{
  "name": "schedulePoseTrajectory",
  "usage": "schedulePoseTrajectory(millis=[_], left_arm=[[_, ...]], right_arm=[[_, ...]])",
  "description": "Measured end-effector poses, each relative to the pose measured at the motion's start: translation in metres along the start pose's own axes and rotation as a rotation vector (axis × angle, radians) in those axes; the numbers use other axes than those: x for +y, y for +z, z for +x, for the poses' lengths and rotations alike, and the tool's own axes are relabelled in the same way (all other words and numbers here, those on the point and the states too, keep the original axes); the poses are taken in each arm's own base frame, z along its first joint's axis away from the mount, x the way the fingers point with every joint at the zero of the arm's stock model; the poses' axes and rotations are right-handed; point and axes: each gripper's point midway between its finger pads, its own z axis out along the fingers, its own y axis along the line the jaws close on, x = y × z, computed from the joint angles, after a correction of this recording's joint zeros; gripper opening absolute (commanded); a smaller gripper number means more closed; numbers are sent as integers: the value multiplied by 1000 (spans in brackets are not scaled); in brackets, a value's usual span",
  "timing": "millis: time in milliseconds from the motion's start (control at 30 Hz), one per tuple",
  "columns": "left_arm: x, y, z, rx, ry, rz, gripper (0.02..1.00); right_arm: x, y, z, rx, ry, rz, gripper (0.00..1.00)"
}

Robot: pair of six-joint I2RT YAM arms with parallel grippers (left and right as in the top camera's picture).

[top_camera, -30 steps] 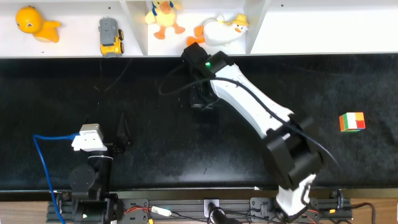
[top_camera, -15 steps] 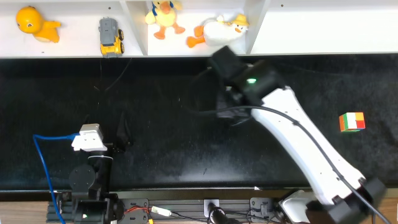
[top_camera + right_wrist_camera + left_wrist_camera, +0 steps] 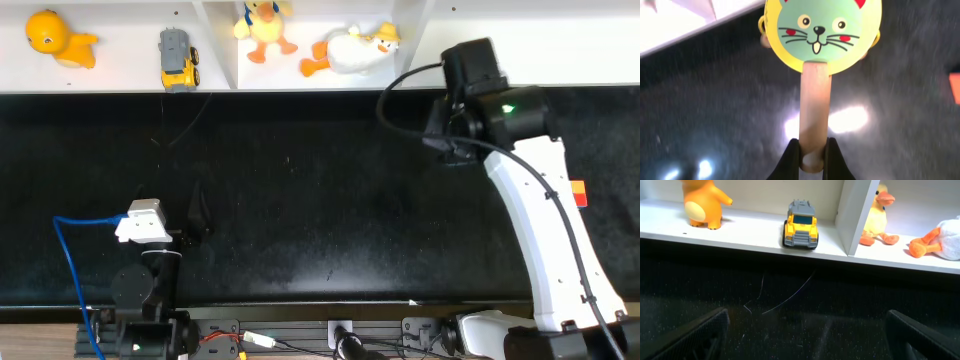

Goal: Store Toys

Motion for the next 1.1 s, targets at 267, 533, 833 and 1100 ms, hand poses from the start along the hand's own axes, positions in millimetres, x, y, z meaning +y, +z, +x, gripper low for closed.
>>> schedulePoseTrajectory(millis=[267,533,833,1100], left_arm=[[0,0,0,0,0,0,998],[0,0,0,0,0,0,998],[0,0,0,0,0,0,998],[0,0,0,0,0,0,998]], right_arm=[[-19,17,-44,-78,-54,-28,45],[-4,53,-68,-92,-298,-107,47],[17,89,-103,-189,-387,-143,45],[22,121,-108,-176,-399,-139,47]])
